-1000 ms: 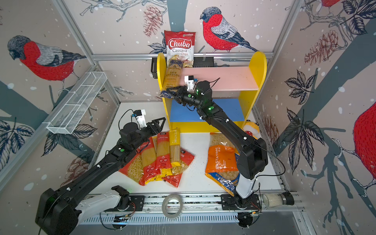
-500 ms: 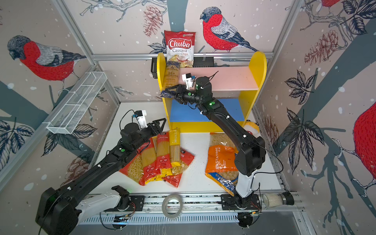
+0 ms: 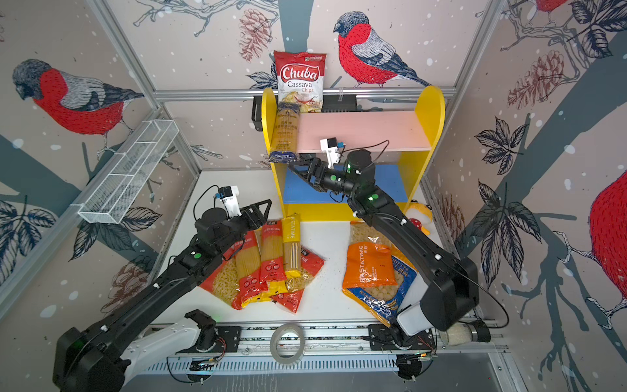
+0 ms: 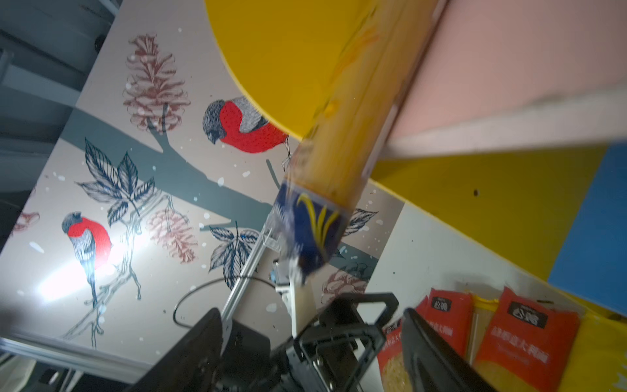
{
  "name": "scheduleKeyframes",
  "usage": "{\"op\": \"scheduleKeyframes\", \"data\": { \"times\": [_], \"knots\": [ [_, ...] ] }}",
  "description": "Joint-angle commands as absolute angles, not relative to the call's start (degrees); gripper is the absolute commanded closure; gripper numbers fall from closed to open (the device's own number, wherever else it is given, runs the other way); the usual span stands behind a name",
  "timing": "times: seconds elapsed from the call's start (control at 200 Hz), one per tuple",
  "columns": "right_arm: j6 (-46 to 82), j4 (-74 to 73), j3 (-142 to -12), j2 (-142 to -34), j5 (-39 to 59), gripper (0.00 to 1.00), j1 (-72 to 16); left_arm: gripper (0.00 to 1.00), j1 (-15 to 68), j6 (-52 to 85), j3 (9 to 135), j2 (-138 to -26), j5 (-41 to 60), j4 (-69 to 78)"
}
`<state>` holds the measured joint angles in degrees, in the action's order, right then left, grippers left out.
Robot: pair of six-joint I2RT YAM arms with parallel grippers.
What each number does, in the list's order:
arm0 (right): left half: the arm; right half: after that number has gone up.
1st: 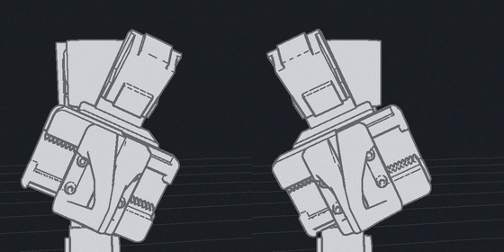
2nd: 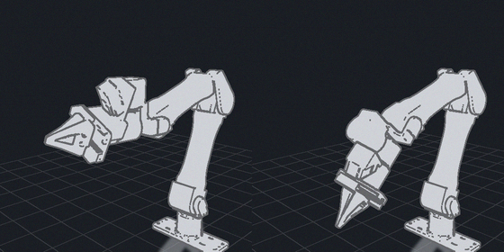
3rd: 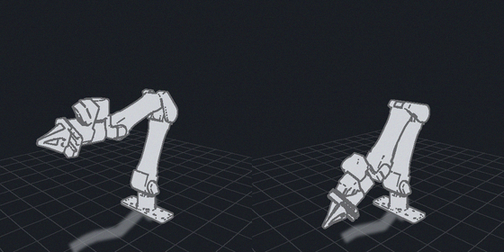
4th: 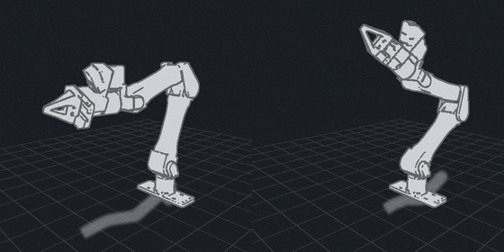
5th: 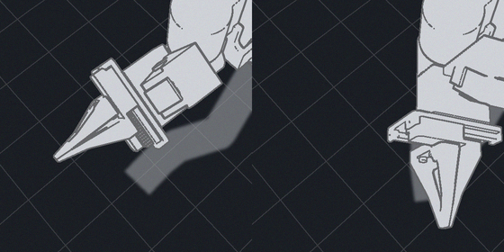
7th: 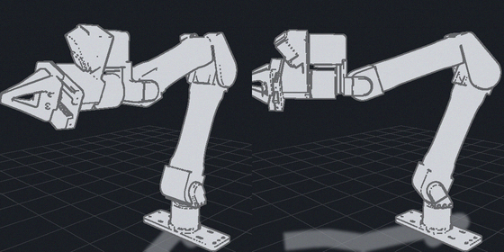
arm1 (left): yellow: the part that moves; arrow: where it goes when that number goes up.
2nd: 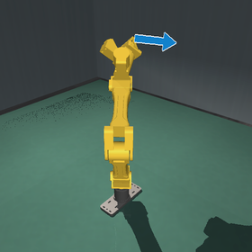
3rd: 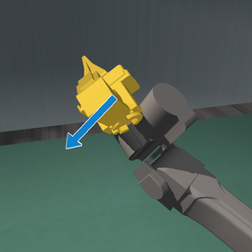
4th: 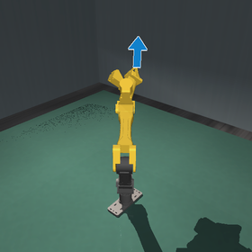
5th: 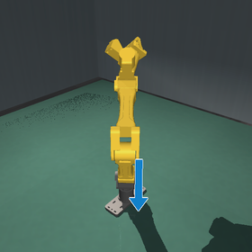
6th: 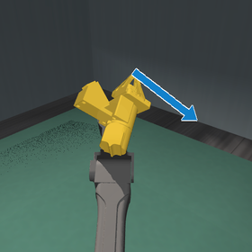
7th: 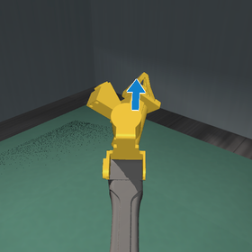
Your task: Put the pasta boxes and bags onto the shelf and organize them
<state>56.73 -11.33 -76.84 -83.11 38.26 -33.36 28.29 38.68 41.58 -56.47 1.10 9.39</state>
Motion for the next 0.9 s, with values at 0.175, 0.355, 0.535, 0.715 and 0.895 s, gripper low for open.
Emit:
{"op": "scheduleKeyframes", "data": {
  "times": [0.175,0.355,0.535,0.715,0.895],
  "knots": [
    [46.7,-10.1,-61.7,-69.2,31.7,0.19,-35.2,0.26,24.3,36.4,38.9,-54.9,4.8,3.5],
    [45.8,-5.0,-52.1,-67.6,25.3,0.30,-40.0,0.28,24.3,38.3,34.9,-54.8,6.4,3.9],
    [51.7,-6.5,-46.7,-75.5,18.9,0.53,-47.6,0.32,24.6,40.2,31.2,-56.6,8.7,5.7],
    [53.7,-3.3,-54.8,-89.0,17.7,0.52,-53.4,0.35,25.2,42.4,27.9,-56.5,8.3,4.8],
    [57.6,-2.0,-57.3,-96.3,21.1,0.42,-54.5,0.39,26.4,44.9,24.6,-55.5,7.8,5.6]
  ]
}}
